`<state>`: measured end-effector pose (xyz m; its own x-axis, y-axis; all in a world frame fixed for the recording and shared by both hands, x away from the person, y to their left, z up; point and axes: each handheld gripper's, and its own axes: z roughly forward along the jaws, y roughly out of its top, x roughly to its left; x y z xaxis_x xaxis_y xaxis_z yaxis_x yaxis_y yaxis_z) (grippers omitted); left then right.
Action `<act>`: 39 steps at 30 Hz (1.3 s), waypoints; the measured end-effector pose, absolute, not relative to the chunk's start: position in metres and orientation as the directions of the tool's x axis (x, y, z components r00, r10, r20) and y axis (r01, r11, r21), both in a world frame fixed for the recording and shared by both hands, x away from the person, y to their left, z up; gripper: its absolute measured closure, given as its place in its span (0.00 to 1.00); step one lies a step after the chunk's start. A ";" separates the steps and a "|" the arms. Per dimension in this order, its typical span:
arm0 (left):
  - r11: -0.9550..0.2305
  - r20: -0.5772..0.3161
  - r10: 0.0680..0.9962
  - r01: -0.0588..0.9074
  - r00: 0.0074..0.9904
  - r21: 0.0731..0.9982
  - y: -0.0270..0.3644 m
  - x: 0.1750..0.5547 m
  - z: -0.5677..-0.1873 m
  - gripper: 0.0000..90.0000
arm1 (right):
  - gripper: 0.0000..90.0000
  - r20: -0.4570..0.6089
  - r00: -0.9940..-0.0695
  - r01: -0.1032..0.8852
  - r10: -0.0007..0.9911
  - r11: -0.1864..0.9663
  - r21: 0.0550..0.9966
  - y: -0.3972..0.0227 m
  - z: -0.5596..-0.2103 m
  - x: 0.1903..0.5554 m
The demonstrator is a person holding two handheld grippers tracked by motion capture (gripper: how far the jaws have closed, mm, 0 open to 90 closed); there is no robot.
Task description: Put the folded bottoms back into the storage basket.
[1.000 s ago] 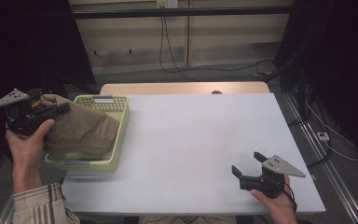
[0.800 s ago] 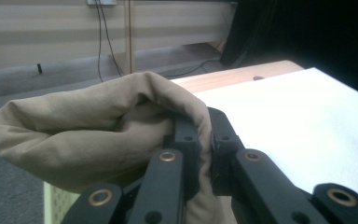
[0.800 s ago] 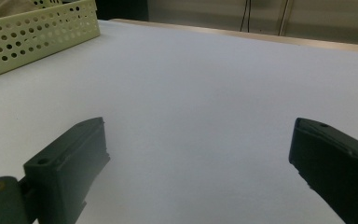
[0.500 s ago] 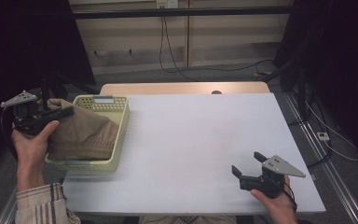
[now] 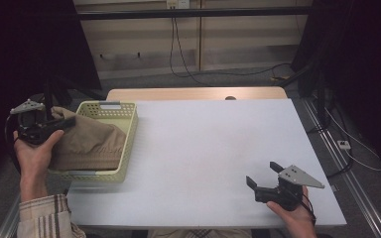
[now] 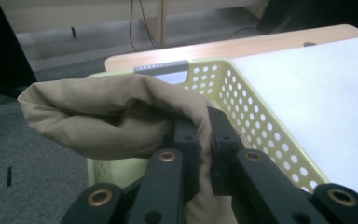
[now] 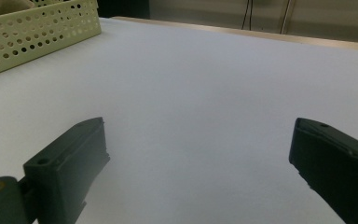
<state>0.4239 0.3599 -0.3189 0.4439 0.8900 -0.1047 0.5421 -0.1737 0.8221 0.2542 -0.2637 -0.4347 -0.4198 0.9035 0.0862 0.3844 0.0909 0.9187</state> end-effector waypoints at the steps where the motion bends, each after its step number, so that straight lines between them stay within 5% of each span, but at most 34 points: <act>1: -0.176 -0.108 0.886 0.543 0.450 0.821 0.359 0.425 -0.320 0.94 | 0.04 0.087 -0.420 0.385 0.904 0.090 0.919 -0.264 -0.435 0.254; 7: -0.186 -0.125 0.865 0.539 0.487 0.821 0.352 0.432 -0.327 0.94 | 0.04 0.084 -0.421 0.383 0.903 0.093 0.919 -0.264 -0.435 0.254; 39: -0.229 -0.034 0.933 0.662 0.358 0.713 0.353 0.455 -0.365 0.94 | 0.05 0.081 -0.422 0.383 0.903 0.097 0.919 -0.264 -0.435 0.254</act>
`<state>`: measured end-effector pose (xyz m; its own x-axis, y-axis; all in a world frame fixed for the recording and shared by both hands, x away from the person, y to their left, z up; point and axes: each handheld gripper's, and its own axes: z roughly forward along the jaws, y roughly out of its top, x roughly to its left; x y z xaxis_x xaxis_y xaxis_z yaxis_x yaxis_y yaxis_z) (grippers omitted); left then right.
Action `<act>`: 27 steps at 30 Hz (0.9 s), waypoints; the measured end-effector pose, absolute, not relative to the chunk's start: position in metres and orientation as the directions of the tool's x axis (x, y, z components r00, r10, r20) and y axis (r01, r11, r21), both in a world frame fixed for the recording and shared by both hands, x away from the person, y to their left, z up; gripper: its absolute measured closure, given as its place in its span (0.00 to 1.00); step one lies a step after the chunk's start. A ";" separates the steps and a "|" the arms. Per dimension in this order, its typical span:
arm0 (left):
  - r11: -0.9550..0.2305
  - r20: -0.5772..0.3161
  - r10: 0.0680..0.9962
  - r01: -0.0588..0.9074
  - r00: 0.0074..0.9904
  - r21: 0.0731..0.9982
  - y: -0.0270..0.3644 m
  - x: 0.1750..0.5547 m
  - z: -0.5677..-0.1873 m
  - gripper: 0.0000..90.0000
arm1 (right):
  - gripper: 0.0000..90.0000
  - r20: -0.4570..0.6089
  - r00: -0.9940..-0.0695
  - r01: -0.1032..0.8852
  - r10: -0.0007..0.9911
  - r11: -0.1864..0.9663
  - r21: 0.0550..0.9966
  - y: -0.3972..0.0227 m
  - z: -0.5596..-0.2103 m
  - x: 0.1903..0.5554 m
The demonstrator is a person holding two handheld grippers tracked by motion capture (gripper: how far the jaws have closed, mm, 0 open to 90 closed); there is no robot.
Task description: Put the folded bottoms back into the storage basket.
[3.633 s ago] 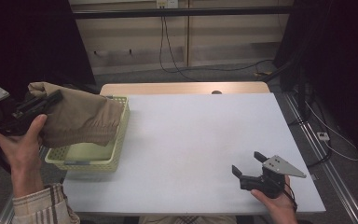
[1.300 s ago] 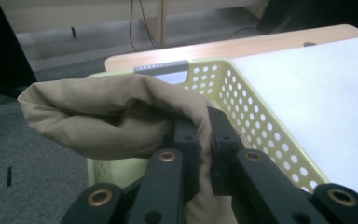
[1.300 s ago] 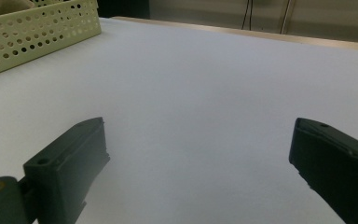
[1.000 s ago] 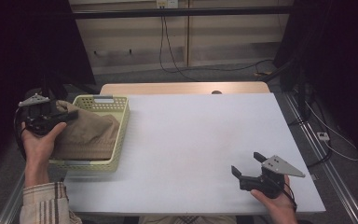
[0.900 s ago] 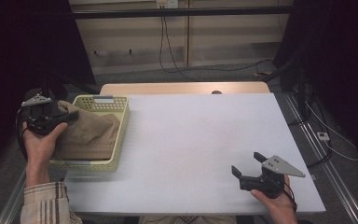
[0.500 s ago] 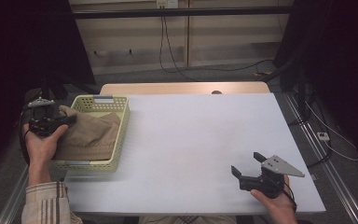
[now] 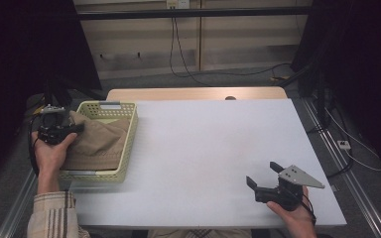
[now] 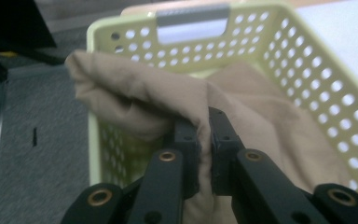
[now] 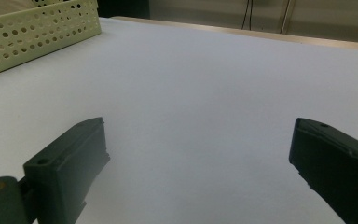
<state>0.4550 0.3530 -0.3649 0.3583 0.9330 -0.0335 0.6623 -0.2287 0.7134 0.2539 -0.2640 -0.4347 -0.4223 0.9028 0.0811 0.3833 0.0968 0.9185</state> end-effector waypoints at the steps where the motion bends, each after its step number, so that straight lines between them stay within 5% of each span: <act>1: -0.238 -0.029 0.933 0.677 0.357 0.696 0.353 0.455 -0.365 0.94 | 0.05 0.080 -0.423 0.383 0.903 0.098 0.919 -0.264 -0.435 0.254; 19: -0.172 -0.003 0.976 0.786 0.216 0.594 0.356 0.465 -0.378 0.94 | 0.05 0.083 -0.427 0.381 0.900 0.096 0.919 -0.264 -0.435 0.253; 27: -0.189 0.014 0.974 0.776 0.226 0.602 0.353 0.469 -0.381 0.94 | 0.05 0.083 -0.428 0.383 0.900 0.097 0.919 -0.263 -0.435 0.253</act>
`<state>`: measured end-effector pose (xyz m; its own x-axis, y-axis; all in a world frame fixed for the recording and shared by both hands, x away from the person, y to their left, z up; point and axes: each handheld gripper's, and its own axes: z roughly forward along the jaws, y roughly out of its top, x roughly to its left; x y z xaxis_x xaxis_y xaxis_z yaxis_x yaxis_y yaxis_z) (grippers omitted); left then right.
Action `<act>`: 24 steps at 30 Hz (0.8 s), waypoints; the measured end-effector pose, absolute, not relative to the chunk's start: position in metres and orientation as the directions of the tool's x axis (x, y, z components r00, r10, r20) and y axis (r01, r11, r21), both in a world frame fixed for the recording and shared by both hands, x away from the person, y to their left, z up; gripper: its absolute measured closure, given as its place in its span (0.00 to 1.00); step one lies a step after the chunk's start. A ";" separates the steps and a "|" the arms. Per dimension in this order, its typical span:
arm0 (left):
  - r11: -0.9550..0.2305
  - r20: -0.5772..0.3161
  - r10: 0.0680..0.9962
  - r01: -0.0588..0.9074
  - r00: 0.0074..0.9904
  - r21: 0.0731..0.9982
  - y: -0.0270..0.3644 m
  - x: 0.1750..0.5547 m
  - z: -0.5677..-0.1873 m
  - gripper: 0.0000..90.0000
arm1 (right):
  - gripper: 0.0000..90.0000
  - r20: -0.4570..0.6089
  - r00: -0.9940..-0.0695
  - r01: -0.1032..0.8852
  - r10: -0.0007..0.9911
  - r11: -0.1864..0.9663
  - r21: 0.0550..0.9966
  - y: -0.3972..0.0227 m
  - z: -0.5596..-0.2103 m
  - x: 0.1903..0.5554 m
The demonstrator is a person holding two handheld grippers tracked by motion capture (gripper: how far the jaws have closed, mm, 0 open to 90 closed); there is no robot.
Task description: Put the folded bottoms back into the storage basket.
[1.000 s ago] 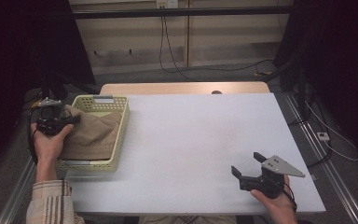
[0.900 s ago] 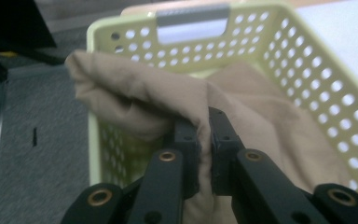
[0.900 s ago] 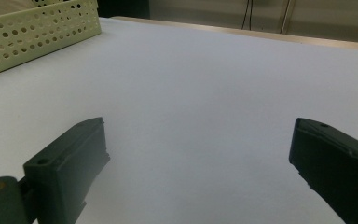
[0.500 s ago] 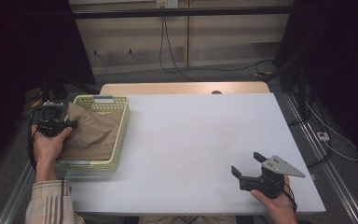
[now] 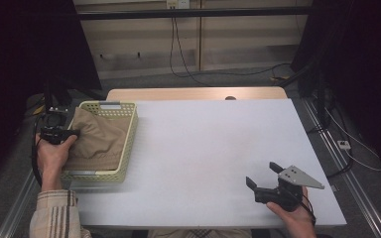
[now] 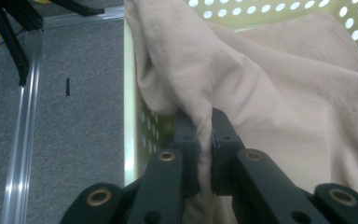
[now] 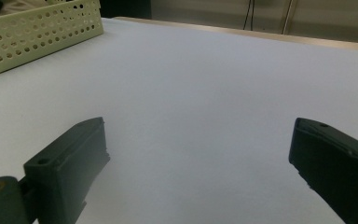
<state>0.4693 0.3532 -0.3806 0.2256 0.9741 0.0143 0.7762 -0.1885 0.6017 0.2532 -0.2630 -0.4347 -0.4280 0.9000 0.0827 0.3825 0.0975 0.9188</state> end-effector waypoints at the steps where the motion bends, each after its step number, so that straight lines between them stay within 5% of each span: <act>1: -0.196 0.018 0.973 0.772 0.232 0.605 0.352 0.470 -0.381 0.94 | 0.05 0.082 -0.428 0.383 0.900 0.098 0.919 -0.263 -0.435 0.253; 11: -0.238 0.047 0.962 0.744 0.268 0.624 0.342 0.477 -0.387 0.94 | 0.05 0.082 -0.428 0.383 0.900 0.099 0.918 -0.263 -0.435 0.254; 24: -0.251 0.072 0.966 0.827 0.249 0.504 0.349 0.482 -0.403 0.92 | 0.05 0.081 -0.427 0.383 0.901 0.099 0.919 -0.263 -0.435 0.254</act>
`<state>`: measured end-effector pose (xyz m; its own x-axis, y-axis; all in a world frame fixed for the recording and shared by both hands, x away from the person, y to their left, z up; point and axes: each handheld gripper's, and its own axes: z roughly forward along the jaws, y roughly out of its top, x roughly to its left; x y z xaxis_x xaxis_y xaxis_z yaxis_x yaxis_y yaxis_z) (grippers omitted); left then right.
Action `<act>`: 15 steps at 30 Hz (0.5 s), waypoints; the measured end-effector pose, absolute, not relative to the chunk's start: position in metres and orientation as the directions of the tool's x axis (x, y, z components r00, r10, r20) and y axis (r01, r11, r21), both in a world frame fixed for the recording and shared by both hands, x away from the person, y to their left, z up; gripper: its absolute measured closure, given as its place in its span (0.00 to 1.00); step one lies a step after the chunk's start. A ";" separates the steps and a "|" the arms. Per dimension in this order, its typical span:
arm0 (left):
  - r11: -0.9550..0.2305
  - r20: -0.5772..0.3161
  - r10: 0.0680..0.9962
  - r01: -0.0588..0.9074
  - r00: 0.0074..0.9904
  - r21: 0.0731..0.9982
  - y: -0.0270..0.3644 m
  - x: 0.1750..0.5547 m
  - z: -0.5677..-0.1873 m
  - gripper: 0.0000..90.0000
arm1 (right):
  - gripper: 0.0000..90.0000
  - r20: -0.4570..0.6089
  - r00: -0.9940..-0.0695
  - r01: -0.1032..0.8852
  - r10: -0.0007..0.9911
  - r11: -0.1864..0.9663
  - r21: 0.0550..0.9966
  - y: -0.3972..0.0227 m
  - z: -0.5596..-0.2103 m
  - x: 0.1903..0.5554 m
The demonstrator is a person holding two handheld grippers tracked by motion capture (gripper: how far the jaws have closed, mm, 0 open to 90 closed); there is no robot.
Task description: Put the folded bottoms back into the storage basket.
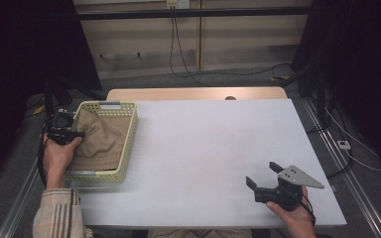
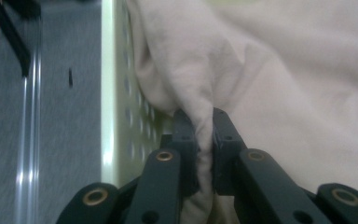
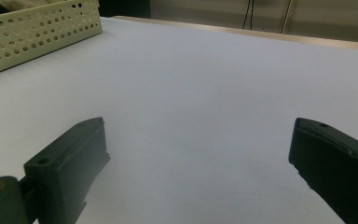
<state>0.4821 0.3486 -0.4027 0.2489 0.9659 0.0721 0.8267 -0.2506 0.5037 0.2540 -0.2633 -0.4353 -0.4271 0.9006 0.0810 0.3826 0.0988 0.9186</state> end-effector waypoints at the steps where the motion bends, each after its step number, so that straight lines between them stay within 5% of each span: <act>1: -0.245 0.067 0.967 0.826 0.246 0.507 0.349 0.482 -0.404 0.92 | 0.05 0.082 -0.427 0.384 0.900 0.098 0.918 -0.263 -0.435 0.254; 15: -0.175 -0.035 0.970 0.789 0.242 0.589 0.361 0.468 -0.385 0.89 | 0.05 0.087 -0.422 0.385 0.902 0.092 0.918 -0.264 -0.435 0.254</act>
